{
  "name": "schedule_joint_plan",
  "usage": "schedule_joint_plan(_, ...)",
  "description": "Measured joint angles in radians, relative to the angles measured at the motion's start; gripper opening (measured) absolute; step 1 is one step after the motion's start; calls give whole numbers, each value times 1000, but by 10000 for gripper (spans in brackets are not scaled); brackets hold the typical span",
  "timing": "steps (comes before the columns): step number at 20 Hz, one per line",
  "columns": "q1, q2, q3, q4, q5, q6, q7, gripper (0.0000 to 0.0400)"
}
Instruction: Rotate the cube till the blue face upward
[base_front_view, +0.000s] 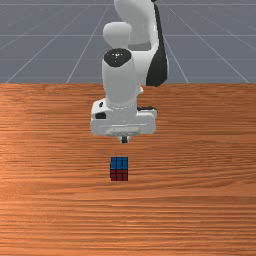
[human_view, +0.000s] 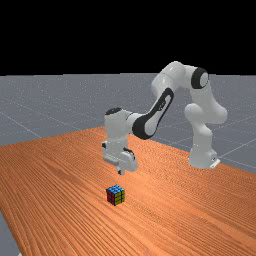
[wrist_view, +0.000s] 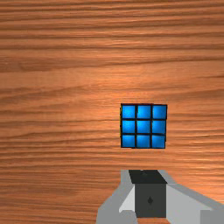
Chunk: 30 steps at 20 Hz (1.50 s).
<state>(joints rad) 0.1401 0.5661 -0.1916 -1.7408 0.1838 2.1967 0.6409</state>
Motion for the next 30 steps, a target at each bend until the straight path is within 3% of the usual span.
schedule_joint_plan(10, -31, 201, 17, 194, 19, -21, -4, 0)
schedule_joint_plan(23, -18, 223, 31, 193, 21, -20, 4, 19)
schedule_joint_plan(30, 30, 228, 77, 186, 38, -24, 22, 0)
